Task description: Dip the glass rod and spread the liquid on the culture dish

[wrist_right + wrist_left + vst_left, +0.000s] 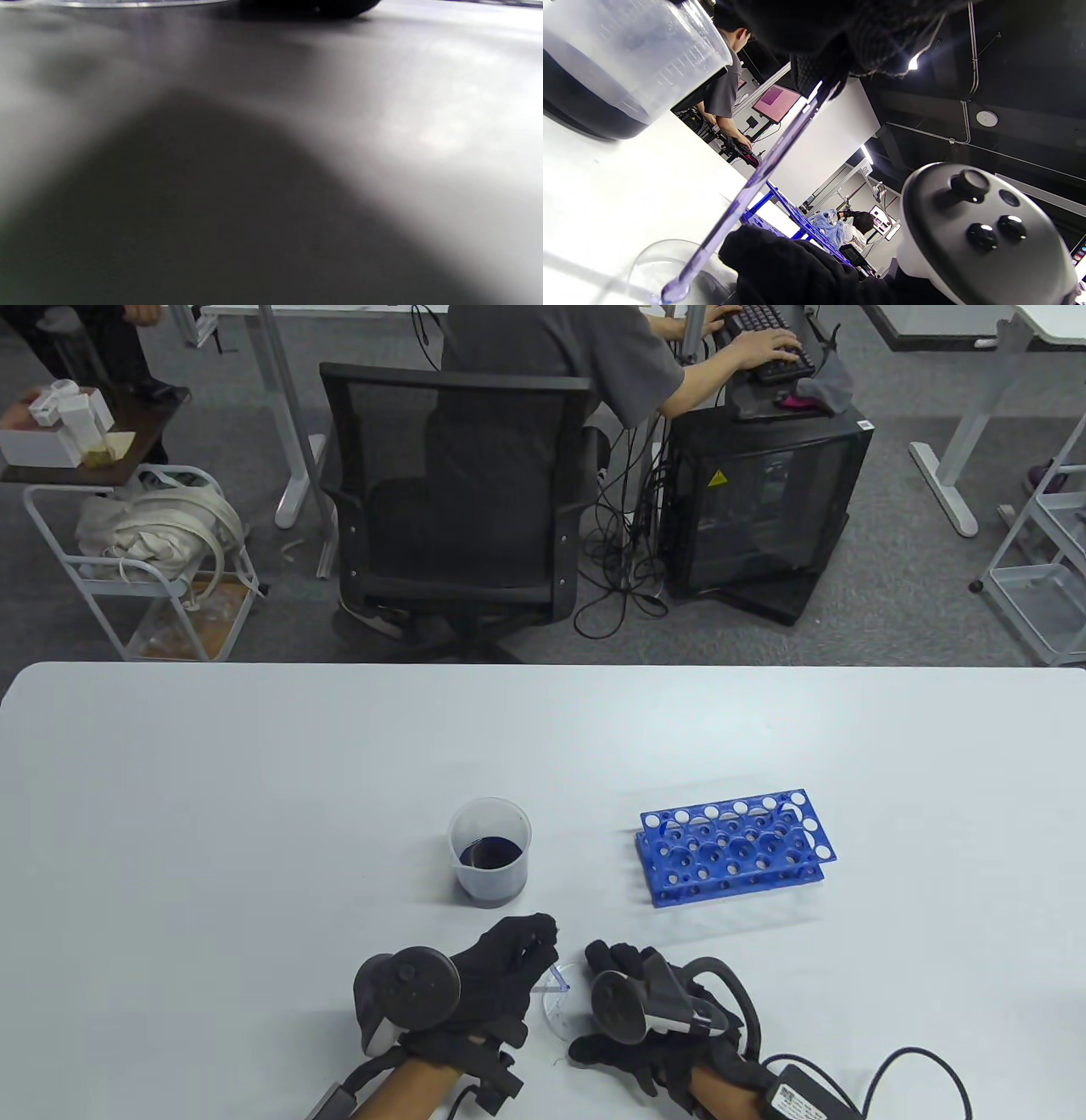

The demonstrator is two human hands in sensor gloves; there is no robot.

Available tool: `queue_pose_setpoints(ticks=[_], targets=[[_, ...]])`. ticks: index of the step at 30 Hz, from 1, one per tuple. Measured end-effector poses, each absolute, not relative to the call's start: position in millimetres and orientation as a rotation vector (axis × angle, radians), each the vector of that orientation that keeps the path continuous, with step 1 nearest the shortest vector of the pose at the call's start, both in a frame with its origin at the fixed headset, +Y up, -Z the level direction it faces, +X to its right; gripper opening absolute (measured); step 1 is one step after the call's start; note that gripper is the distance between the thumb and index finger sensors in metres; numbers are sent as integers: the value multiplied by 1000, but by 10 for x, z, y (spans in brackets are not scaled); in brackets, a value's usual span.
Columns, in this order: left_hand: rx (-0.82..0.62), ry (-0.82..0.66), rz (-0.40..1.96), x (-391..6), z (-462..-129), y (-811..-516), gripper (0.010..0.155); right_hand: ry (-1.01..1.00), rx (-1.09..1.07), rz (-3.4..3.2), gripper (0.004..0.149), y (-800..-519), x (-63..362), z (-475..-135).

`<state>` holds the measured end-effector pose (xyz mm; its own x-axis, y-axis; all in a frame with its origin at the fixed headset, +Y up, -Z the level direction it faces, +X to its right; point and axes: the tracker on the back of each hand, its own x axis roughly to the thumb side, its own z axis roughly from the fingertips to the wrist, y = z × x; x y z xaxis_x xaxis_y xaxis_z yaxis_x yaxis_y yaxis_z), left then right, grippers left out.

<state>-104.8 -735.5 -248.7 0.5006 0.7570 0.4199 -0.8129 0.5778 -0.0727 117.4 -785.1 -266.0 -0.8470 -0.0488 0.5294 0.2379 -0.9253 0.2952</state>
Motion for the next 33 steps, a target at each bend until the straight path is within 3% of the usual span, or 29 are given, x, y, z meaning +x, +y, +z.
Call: queue_pose_setpoints(ticks=[14, 26, 33], targets=[[42, -442, 1109, -864, -2409, -7519, 45, -537, -801, -2835, 106, -7854, 1169, -2659], [160, -486, 892, -890, -2396, -7396, 44, -537, -801, -2835, 106, -7854, 1169, -2659], [183, -498, 904, -990, -2362, -7351, 45, -537, -801, -2835, 106, -7854, 1169, -2659]])
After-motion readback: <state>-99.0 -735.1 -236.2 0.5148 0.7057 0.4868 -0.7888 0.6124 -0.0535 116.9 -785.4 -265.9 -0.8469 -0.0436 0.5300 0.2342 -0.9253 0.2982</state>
